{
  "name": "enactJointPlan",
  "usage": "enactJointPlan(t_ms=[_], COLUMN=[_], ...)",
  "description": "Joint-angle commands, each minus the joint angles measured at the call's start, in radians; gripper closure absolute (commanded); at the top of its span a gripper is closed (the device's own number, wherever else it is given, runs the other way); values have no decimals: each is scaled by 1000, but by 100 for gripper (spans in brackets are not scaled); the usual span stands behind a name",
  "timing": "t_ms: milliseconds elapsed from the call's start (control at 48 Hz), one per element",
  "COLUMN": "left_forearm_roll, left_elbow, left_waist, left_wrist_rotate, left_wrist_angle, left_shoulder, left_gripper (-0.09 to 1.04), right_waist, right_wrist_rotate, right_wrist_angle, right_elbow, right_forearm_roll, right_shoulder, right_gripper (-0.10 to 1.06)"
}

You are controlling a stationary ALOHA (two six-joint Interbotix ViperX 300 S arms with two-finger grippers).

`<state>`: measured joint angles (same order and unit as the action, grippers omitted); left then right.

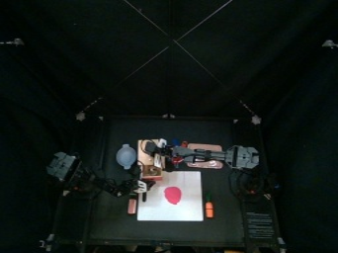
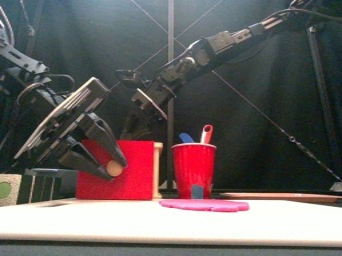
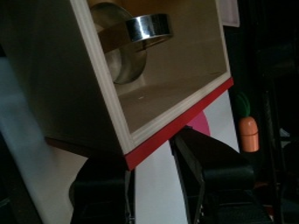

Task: Get the cutter from the drawer then cut the dough then place the extra dough in the bowl
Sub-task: Place the cutter on the board

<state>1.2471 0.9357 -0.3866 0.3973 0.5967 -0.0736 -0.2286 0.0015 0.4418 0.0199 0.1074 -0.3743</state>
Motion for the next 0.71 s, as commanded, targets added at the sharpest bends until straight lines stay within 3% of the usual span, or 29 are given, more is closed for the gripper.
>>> enactJointPlan(t_ms=[21, 229, 542, 708], left_forearm_roll=[-11, -17, -20, -37], left_elbow=[-29, -26, -25, -17], left_waist=[-35, -34, -31, -35], left_wrist_rotate=[-5, -20, -46, -61], left_wrist_angle=[-20, -11, -9, -11], left_shoulder=[0, -2, 6, 20], left_gripper=[51, 46, 10, 6], right_waist=[0, 0, 2, 3], right_wrist_rotate=[3, 3, 3, 3], right_wrist_angle=[17, 25, 29, 34], right_elbow=[5, -2, -5, -5], right_forearm_roll=[-3, -3, -3, -5], right_shoulder=[-15, -15, -15, -18], right_gripper=[93, 93, 93, 93])
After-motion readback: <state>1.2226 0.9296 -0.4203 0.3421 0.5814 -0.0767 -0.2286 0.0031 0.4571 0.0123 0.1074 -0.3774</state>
